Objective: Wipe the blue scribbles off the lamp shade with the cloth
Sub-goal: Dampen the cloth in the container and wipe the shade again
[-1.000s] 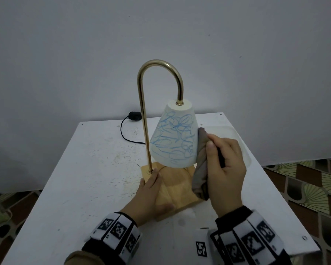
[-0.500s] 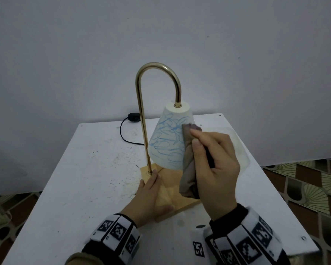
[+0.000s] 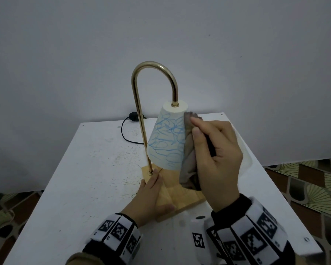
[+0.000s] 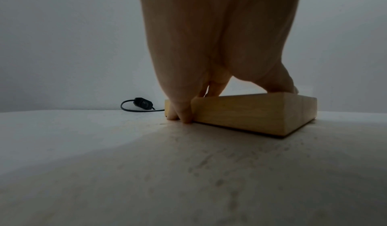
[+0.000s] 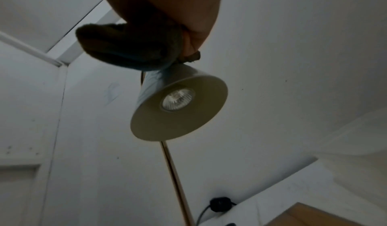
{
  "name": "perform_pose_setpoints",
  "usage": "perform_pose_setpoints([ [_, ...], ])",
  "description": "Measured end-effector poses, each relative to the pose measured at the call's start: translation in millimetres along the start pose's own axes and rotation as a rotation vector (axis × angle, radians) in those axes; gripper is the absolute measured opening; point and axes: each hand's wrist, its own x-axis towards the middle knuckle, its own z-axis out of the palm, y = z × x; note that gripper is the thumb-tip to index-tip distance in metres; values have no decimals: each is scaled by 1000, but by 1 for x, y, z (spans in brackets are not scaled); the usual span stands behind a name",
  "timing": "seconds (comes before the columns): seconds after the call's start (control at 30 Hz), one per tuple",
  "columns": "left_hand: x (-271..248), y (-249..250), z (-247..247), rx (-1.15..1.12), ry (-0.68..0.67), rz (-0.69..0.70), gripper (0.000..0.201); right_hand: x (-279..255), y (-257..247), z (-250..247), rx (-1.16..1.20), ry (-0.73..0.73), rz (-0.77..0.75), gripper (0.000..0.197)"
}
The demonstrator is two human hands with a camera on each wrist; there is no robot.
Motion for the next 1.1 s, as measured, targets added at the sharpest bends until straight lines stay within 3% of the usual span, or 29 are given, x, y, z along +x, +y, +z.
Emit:
perform_pose_setpoints([
  [0.2,0,0,0,32,-29,-18,117,-14,20,-16,-77,-73,-14,20],
  [0.4,-3,5,-2,26,-19,-36,107,8,22,-12,-61,-38,66,18],
  [0.57,-5,6,-5,-5,-26,-44,106,11,5,-2,-16,-10,-34,18],
  [0.77,-3,1,-2,2,-18,-10,108,-14,13,-15,-106,-118,-167,20],
  [0.93,-6,6,-4,0,-20,-22,105,-11,30,-21,-153,-66,-22,21],
  [1.1,-10,15,-9,15,-38,-60,105,5,17,-10,-75,-22,-18,18],
])
